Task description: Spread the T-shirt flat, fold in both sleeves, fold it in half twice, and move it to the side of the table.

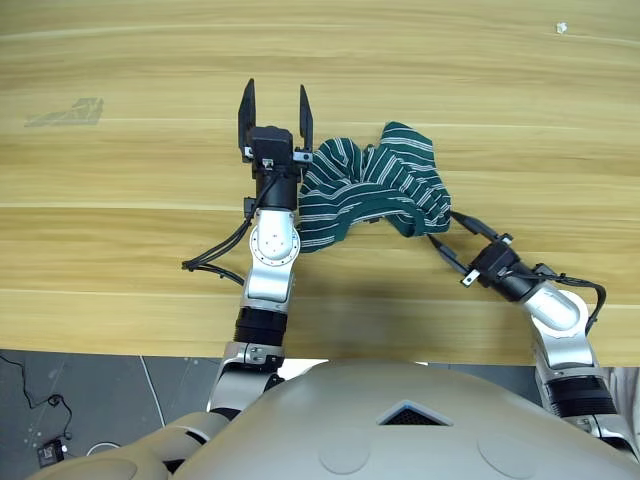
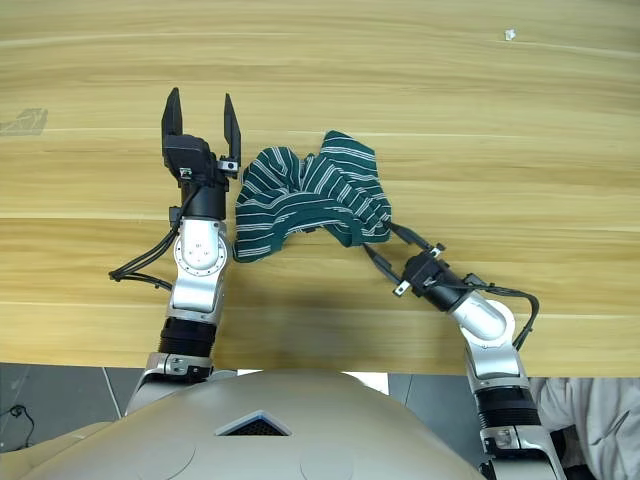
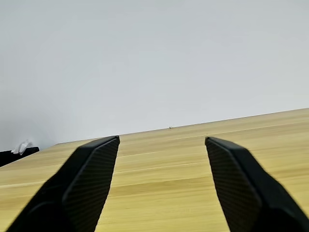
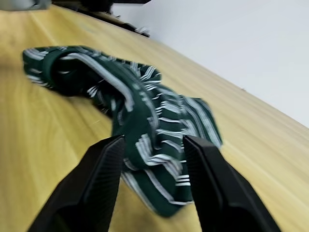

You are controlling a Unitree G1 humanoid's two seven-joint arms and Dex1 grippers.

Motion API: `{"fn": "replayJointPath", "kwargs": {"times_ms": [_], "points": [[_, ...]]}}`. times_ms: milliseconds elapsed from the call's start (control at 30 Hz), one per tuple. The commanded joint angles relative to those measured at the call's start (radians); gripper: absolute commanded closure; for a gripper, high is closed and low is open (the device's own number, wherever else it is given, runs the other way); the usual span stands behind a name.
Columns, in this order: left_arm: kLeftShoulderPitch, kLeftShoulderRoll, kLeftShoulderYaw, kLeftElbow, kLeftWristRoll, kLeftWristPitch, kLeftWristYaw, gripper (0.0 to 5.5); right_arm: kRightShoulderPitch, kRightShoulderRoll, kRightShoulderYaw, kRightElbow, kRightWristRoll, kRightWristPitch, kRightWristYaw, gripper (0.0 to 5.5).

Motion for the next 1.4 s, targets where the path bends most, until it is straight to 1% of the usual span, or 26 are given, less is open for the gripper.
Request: {"fn": "replayJointPath", "kwargs": {"times_ms": [33, 133, 367, 500, 767, 867, 933, 1000, 1100, 1333, 1400], "points": [[0.0, 0.011, 0.012, -0.013, -0.003, 0.009, 0.004, 2.21, 0.002, -0.032, 0.056, 0.022, -0.089, -0.018, 0.019, 3.26], [0.007, 0.017, 0.019, -0.02, -0.007, 0.008, 0.004, 2.21, -0.005, -0.031, 0.066, 0.046, -0.114, -0.025, -0.001, 3.26], [0.007, 0.025, 0.03, -0.011, -0.017, 0.003, -0.002, 2.21, -0.077, 0.017, 0.062, 0.075, -0.139, -0.019, -0.095, 3.26], [0.007, 0.026, 0.029, -0.009, -0.017, 0.003, -0.002, 2.21, -0.081, 0.031, 0.072, 0.077, -0.116, -0.05, -0.106, 3.26], [0.003, 0.033, 0.03, 0.001, -0.025, 0.002, -0.005, 2.21, -0.091, 0.056, 0.119, 0.108, -0.137, -0.037, -0.104, 3.26], [0.001, 0.036, 0.028, 0.006, -0.028, 0.002, -0.005, 2.21, -0.105, 0.066, 0.129, 0.138, -0.134, 0.008, -0.102, 3.26], [0.001, 0.037, 0.027, 0.007, -0.029, 0.003, -0.005, 2.21, -0.11, 0.096, 0.12, 0.15, -0.067, 0.111, -0.084, 3.26], [0.001, 0.037, 0.027, 0.01, -0.029, 0.001, -0.005, 2.21, -0.121, 0.111, 0.106, 0.157, -0.033, 0.169, -0.087, 3.26], [0.003, 0.037, 0.026, 0.01, -0.03, 0.001, -0.004, 2.21, -0.132, 0.111, 0.095, 0.149, -0.03, 0.182, -0.094, 3.26], [0.011, 0.041, 0.028, 0.007, -0.034, 0.003, -0.004, 2.21, -0.135, 0.112, 0.117, 0.156, -0.056, 0.191, -0.094, 3.26], [0.011, 0.042, 0.031, 0.008, -0.035, 0.003, -0.003, 2.17, -0.139, 0.111, 0.123, 0.156, -0.057, 0.224, -0.087, 3.61]]}}
